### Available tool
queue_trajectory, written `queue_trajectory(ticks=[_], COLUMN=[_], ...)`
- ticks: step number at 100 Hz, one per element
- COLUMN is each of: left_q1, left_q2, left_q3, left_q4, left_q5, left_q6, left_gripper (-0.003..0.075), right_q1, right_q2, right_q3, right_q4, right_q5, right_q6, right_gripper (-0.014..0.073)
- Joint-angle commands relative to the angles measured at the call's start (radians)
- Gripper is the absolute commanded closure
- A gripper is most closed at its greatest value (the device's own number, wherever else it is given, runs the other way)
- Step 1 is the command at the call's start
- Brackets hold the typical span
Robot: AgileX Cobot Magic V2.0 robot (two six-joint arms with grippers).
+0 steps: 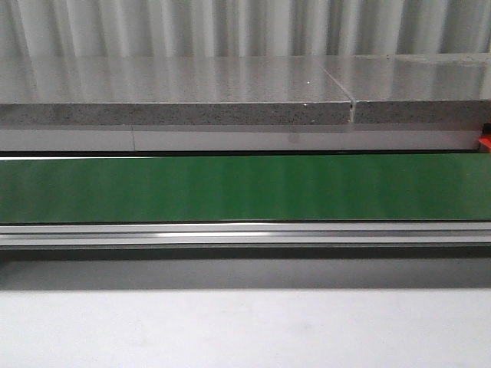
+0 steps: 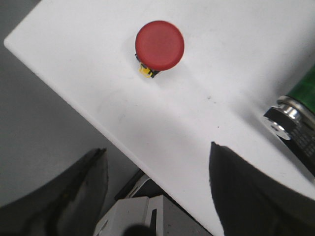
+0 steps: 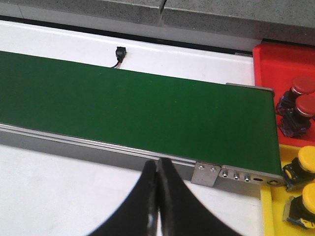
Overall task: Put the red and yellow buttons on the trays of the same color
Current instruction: 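Lower the left gripper onto a red push-button beside the belt, then close the left gripper on the red button and lift it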
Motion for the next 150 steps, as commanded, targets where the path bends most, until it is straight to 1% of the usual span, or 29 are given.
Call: queue_trajectory(ticks=[1, 13, 30, 52, 66, 79, 105, 115, 127, 139, 150], left_q1=[0.006, 0.006, 0.006, 0.006, 0.006, 0.006, 0.006, 0.006, 0.006, 0.006, 0.006], left_q2=[0.033, 0.086, 0.156, 0.231, 0.271, 0.314, 0.397, 0.398, 0.398, 0.398, 0.384], left_q3=[-0.034, -0.034, -0.034, -0.038, -0.064, -0.104, -0.136, -0.136, -0.136, -0.136, -0.136], left_q4=[-0.022, -0.035, -0.038, -0.048, -0.051, -0.051, -0.047, -0.047, -0.047, -0.039, -0.039], left_q5=[-0.028, -0.07, -0.076, -0.177, -0.217, -0.224, -0.208, -0.232, -0.243, -0.249, -0.254], left_q6=[-0.006, -0.006, 0.004, 0.004, 0.004, 0.004, 0.004, 0.004, 0.004, 0.015, 0.023], left_gripper=[0.0293, 0.0293, 0.0293, 0.0293, 0.0293, 0.0293, 0.0297, 0.0342, 0.0465, 0.0568, 0.0611], right_q1=[-0.002, -0.002, -0.002, -0.002, -0.002, -0.002, -0.002, -0.002, -0.002, -0.002, -0.002], right_q2=[0.003, 0.003, 0.003, 0.003, 0.003, 0.003, 0.003, 0.003, 0.003, 0.003, 0.003], right_q3=[-0.022, -0.022, -0.022, -0.022, -0.022, -0.022, -0.022, -0.022, -0.022, -0.022, -0.022], right_q4=[-0.001, -0.001, -0.001, -0.001, -0.001, -0.001, -0.001, -0.001, -0.001, -0.001, -0.001], right_q5=[-0.066, -0.066, -0.066, -0.066, -0.066, -0.066, -0.067, -0.067, -0.067, -0.067, -0.067], right_q6=[-0.006, -0.006, -0.006, -0.006, -0.006, -0.006, -0.006, -0.006, -0.006, -0.006, -0.006], right_gripper=[0.0662, 0.0662, 0.0662, 0.0662, 0.0662, 0.0662, 0.0662, 0.0662, 0.0662, 0.0662, 0.0662])
